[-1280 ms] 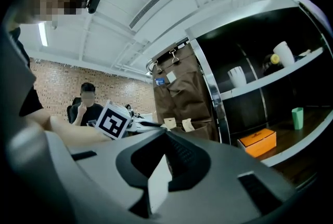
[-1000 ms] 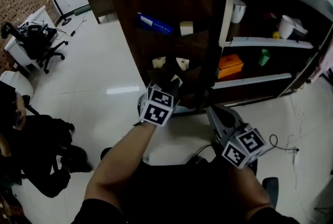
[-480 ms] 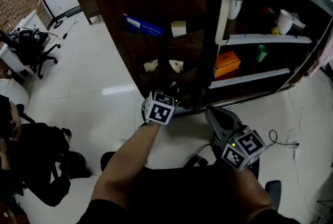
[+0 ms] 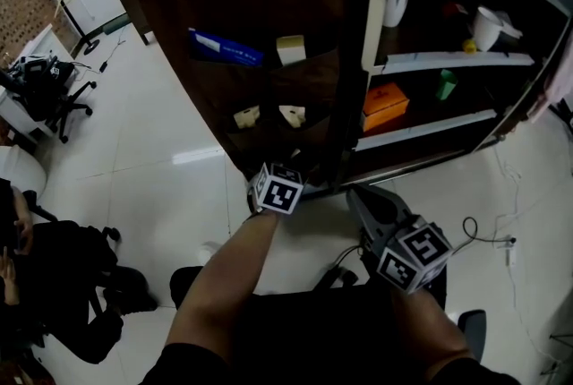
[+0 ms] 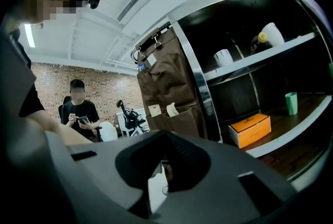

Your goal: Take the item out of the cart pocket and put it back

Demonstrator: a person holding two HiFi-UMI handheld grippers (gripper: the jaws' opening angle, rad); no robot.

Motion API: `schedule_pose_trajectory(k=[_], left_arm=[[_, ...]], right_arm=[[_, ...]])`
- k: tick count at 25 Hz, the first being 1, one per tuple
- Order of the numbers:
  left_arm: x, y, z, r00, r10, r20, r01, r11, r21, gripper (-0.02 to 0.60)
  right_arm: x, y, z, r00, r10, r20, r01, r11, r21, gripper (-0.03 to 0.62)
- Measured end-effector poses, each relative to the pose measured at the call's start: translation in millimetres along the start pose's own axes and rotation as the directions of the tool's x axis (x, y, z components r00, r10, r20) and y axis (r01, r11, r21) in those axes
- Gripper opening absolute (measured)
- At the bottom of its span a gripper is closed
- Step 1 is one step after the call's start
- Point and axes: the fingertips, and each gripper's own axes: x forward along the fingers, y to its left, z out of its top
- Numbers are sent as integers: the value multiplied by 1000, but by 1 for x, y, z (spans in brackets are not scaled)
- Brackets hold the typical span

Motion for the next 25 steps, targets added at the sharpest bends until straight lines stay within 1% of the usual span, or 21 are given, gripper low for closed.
schedule_pose_trajectory(k=[3, 8, 9, 11, 12, 19, 22, 24, 25], left_arm=[[5, 1, -1, 1000, 9, 6, -9, 1000, 9, 49], [7, -2, -2, 1000, -10, 8, 10, 1000, 5, 54], [7, -2, -2, 1000, -10, 8, 10, 1000, 5, 64], [4, 0, 0, 1000, -6, 11, 5, 1000, 7, 136], [2, 0, 1, 1000, -3, 14, 3, 1000, 8, 144], [-29, -2, 30, 995, -18, 95, 19, 1000, -12, 144], [-46, -2, 36, 994, -12, 112, 13, 1000, -15, 141], [-57, -2, 39, 992, 0, 124, 2, 1000, -15, 4], [-62, -2, 41, 992, 1, 127, 1, 1000, -15, 0]], right_arm=[[-2, -3, -1, 1000, 0, 0, 0, 1000, 3, 17], [-4, -5, 1, 1000, -5, 3, 5, 1000, 7, 18], [-5, -6, 1, 1000, -6, 4, 6, 1000, 6, 18], [-5, -5, 4, 1000, -10, 12, 10, 1000, 1, 17], [-5, -4, 6, 1000, -12, 18, 12, 1000, 0, 17], [-8, 2, 12, 999, 5, 36, -5, 1000, 1, 17], [-11, 12, 17, 999, 19, 49, -18, 1000, -8, 17], [-13, 18, 19, 998, 28, 54, -27, 1000, -15, 17], [-14, 21, 20, 998, 31, 58, -30, 999, -18, 18]])
